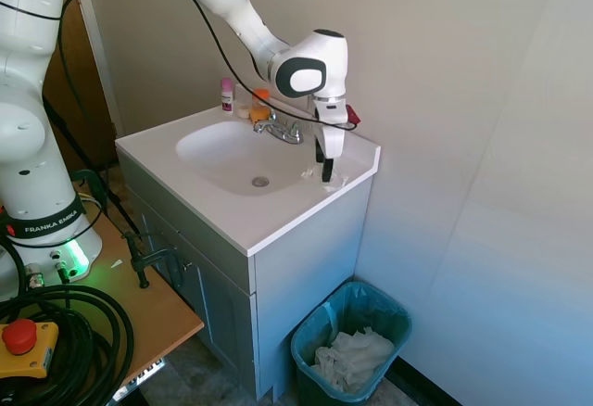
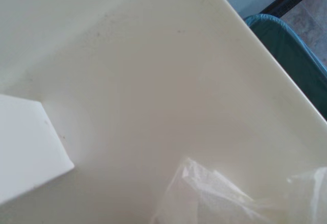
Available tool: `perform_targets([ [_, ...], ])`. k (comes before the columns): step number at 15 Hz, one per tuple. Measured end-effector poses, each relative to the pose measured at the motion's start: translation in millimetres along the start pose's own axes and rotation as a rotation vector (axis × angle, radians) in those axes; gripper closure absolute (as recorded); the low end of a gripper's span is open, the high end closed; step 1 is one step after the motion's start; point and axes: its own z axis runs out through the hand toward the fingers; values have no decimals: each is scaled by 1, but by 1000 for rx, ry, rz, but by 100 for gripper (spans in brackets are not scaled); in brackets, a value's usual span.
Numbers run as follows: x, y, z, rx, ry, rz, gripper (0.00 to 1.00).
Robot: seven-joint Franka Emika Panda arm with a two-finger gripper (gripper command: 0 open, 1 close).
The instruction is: Throw the tissue in the trash bin
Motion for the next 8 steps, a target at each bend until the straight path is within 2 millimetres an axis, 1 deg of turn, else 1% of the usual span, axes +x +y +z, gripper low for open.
perform_targets([
  [3, -2, 1, 4, 0, -3, -6, 100],
  [8, -4, -1, 3, 4, -4, -14, 100],
])
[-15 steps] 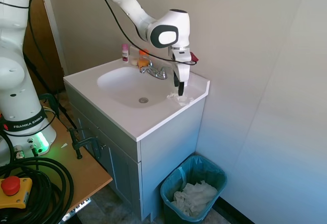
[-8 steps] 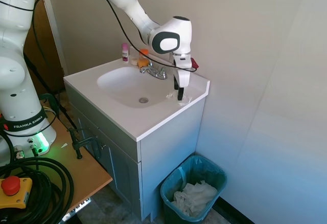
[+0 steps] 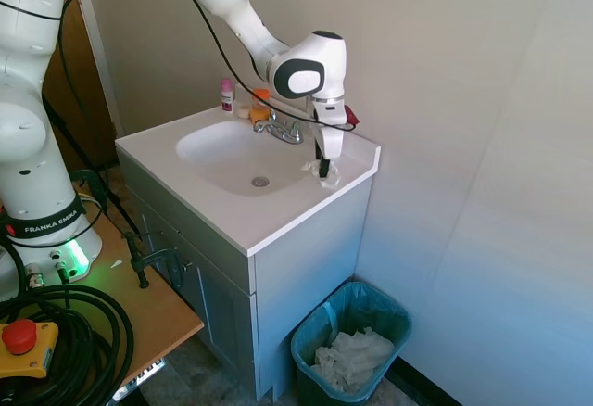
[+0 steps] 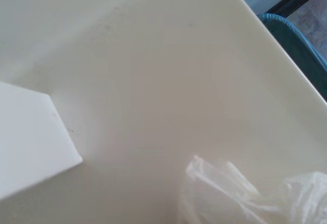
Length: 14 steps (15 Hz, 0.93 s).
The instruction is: Throw the tissue in the trash bin
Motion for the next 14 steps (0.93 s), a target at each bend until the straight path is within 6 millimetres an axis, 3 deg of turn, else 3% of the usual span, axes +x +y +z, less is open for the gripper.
perform_targets([
  [4, 2, -1, -4, 16, -10, 5, 100],
  [7, 20, 3, -32, 63, 3, 16, 100],
  [9, 44, 16, -62, 102, 31, 63, 100],
  [11, 82, 39, -84, 131, 68, 149, 100],
  [14, 143, 80, -74, 126, 110, 285, 100],
])
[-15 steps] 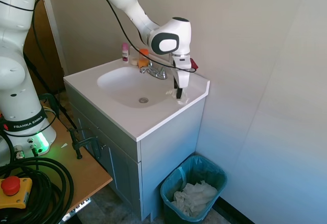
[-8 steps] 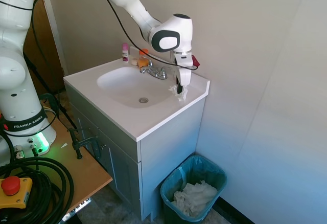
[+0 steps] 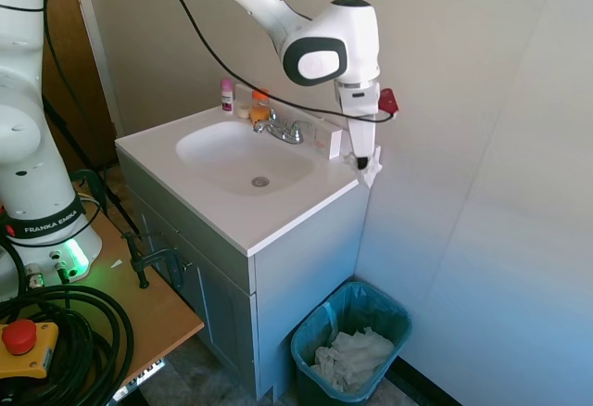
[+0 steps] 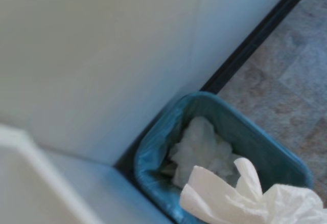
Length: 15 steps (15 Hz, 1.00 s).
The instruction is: Throw the tissue in the trash bin
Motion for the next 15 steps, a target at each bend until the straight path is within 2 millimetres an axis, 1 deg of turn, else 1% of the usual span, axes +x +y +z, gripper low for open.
perform_targets([
  [1, 16, 6, 15, -17, 5, 35, 100],
  [2, 25, 9, 33, -38, 5, 60, 100],
  [3, 29, 10, 55, -60, 5, 75, 100],
  [4, 28, 9, 75, -79, 0, 80, 100],
  [5, 25, 7, 94, -94, -8, 81, 0],
  [6, 21, 6, 111, -105, -14, 79, 0],
  [7, 18, 4, 122, -110, -20, 79, 0],
  [8, 17, 3, 130, -114, -24, 77, 0],
  [10, 20, 0, 136, -111, -26, 73, 0],
  [15, 24, -3, 135, -103, -31, 49, 0],
])
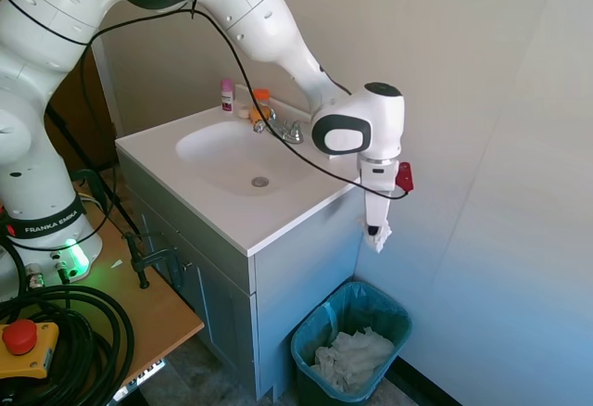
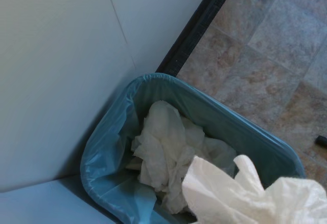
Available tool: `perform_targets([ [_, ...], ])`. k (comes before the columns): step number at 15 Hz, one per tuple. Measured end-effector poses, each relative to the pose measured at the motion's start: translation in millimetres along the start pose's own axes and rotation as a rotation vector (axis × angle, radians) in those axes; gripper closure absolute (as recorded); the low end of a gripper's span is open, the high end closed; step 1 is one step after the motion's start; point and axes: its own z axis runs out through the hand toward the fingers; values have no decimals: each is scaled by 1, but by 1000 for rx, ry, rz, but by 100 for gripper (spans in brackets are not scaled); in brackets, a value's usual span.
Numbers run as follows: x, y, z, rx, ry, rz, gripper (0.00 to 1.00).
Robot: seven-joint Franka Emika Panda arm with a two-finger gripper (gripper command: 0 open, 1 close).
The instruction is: Throw the tissue in the trash bin
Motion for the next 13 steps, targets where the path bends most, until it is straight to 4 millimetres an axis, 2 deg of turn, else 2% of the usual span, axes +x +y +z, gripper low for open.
perform_targets([
  [3, 3, -4, -13, 22, 1, -20, 0],
  [5, -1, -9, -35, 52, -7, -45, 0],
  [9, -27, 3, -116, 136, -24, -119, 0],
  [11, -51, 19, -151, 155, -20, -180, 0],
  [13, -78, 42, -176, 160, -17, -240, 0],
])
